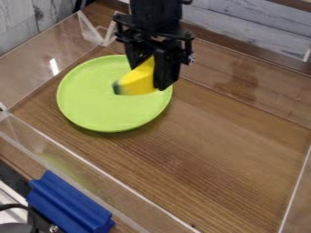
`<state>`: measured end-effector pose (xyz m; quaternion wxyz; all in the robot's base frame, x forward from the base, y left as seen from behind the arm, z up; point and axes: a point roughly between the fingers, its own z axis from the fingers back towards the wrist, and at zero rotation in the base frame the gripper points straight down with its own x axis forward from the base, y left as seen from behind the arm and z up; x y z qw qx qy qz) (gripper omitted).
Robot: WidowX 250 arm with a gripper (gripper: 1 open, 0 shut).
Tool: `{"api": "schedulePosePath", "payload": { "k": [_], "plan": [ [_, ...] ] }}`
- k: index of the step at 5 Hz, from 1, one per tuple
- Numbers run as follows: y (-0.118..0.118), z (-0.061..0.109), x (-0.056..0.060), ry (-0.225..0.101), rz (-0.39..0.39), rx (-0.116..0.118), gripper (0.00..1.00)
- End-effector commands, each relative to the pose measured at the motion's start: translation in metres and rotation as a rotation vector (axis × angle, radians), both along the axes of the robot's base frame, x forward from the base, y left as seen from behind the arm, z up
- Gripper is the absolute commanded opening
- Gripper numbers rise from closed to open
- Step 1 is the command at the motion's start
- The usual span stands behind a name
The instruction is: Remove the banana from inside the green plate and put it on the table
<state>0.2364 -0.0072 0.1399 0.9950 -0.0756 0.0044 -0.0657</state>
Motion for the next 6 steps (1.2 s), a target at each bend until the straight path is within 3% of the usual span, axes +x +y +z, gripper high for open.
{"api": "schedulePosePath", "payload": {
  "k": [1,6],
  "plan": [
    [-0.005,0.012,0.001,-0.042,-0.004,0.003,0.0],
    [-0.035,0.013,-0.005,-0.018,-0.01,-0.002,0.0]
  ]
}}
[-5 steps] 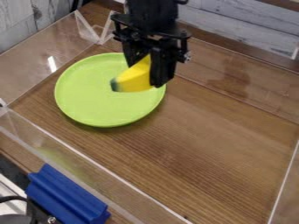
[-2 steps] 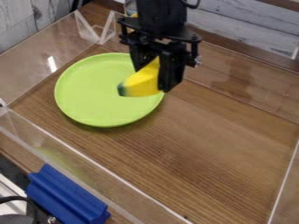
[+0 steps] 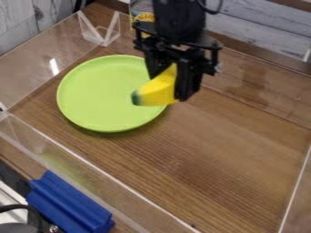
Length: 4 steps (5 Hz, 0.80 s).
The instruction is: Remove the banana from inside the green plate and put it on the table
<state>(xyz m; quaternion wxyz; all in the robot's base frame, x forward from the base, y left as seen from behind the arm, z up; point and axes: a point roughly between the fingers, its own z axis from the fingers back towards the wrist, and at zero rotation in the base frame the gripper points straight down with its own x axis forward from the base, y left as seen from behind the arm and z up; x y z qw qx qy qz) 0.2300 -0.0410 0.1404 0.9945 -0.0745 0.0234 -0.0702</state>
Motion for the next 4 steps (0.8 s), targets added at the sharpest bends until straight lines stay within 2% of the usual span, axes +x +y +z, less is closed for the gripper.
{"api": "schedulePosePath", "payload": {
  "k": [1,2,3,4],
  "plan": [
    [-0.019,0.007,0.002,-0.052,-0.008,-0.01,0.0],
    [-0.038,-0.001,0.004,-0.053,-0.018,-0.006,0.0],
    [-0.046,-0.012,0.004,-0.048,-0.018,-0.001,0.0],
    [-0.049,-0.031,0.004,-0.047,-0.011,0.01,0.0]
  ]
}}
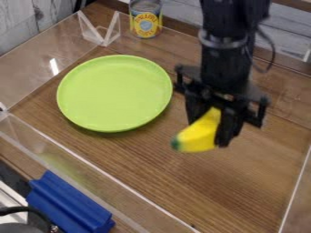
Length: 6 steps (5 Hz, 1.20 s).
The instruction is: Remove the banana from inside the green plate and put it on the table
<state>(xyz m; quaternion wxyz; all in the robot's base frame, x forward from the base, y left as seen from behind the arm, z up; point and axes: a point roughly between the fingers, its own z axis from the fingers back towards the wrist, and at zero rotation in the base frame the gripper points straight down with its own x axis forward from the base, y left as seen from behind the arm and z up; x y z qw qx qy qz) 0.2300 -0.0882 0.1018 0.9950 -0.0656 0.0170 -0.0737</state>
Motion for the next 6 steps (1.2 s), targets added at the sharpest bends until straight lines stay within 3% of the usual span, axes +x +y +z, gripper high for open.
{"api": "schedulePosePath", "payload": {
  "k": [1,3,6],
  "plan": [
    [-0.002,-0.013,0.005,-0.03,-0.008,0.004,0.0],
    [0.002,-0.029,0.016,-0.035,-0.002,0.014,0.0],
    [0.012,-0.039,0.029,-0.053,-0.002,0.017,0.0]
  ]
}}
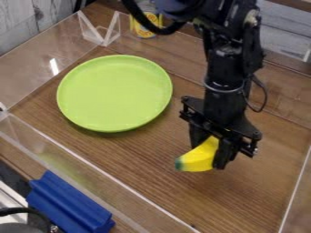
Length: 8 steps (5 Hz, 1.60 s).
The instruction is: Remove the banana from inside the green plate and put it on the table
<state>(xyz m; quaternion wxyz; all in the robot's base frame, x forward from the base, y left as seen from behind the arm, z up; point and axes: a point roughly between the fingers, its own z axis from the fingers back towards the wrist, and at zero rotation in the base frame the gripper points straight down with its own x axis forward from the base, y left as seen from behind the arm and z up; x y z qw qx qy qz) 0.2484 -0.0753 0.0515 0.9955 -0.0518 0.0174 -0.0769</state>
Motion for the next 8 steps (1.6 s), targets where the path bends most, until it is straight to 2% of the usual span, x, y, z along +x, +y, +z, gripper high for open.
{"api": "schedulePosePath", "payload": {
  "k": [1,2,4,6,7,8],
  "plan": [
    [0.001,0.01,0.014,-0.06,0.001,-0.006,1.0],
    [0.005,0.019,0.02,-0.07,0.016,-0.007,1.0],
    [0.015,0.047,0.034,-0.121,0.055,-0.003,1.0],
    [0.028,0.104,0.048,-0.174,0.088,-0.008,1.0],
    [0.033,0.115,0.05,-0.178,0.077,-0.004,1.0],
    [0.033,0.113,0.049,-0.179,0.072,-0.01,1.0]
  ]
}}
